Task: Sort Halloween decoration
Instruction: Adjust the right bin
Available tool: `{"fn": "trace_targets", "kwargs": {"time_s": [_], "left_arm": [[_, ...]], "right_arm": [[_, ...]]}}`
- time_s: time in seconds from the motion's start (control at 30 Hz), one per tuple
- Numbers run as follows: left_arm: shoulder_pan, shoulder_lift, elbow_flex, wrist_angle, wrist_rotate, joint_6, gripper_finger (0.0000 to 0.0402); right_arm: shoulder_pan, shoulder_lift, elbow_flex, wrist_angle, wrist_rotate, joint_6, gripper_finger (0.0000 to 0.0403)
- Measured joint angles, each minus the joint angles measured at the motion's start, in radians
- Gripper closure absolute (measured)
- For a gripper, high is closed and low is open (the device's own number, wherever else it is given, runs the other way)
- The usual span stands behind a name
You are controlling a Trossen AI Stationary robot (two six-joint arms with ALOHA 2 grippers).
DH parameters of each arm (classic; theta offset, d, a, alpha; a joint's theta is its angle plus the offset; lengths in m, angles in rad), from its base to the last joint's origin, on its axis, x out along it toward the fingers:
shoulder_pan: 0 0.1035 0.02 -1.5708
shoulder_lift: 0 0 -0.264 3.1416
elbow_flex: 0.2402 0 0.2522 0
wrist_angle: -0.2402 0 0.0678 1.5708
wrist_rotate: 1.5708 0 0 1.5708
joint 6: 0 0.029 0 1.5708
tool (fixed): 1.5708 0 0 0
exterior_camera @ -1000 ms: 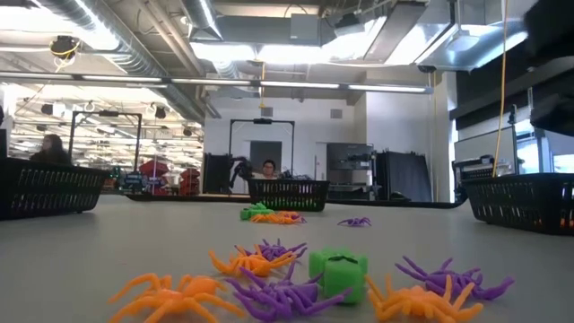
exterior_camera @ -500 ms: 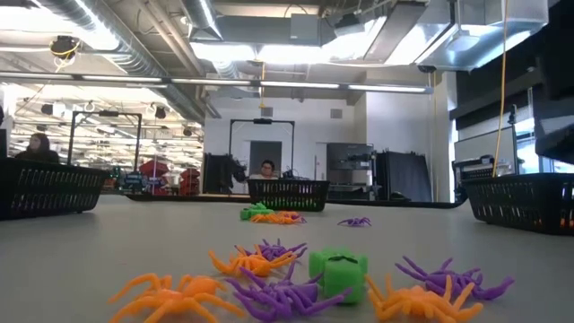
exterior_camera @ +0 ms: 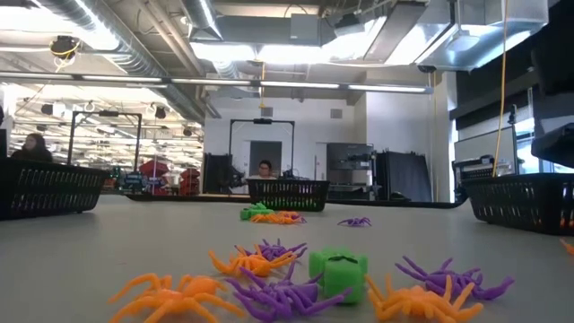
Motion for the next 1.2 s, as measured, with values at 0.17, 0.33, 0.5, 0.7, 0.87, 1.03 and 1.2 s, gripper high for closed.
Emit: {"fn": "trace_targets", "kwargs": {"time_s": [0.17,0.33,0.5,0.7,0.87,1.03,1.2], "left_arm": [[0.000,0.000,0.000,0.000,0.000,0.000,0.0319],[0.000,0.000,0.000,0.000,0.000,0.000,0.0319],[0.000,0.000,0.000,0.000,0.000,0.000,0.0319],[0.000,0.000,0.000,0.000,0.000,-0.001,0.0319],[0.000,0.000,0.000,0.000,0.000,-0.001,0.0319],[0.000,0.000,0.000,0.000,0.000,-0.004,0.0319],[0.000,0.000,0.000,0.000,0.000,-0.008,0.0319]], "right_arm": [[0.000,0.000,0.000,0.027,0.000,-0.001,0.0307],[0.000,0.000,0.000,0.027,0.001,-0.008,0.0290],[0.000,0.000,0.000,0.047,0.002,-0.008,0.0277],[0.000,0.000,0.010,0.063,0.011,-0.008,0.0274],[-0.018,0.000,0.013,0.061,0.028,0.019,0.0274],[-0.056,0.000,0.013,0.061,0.024,0.026,0.0274],[-0.081,0.013,0.014,0.061,-0.029,0.018,0.0265]]}}
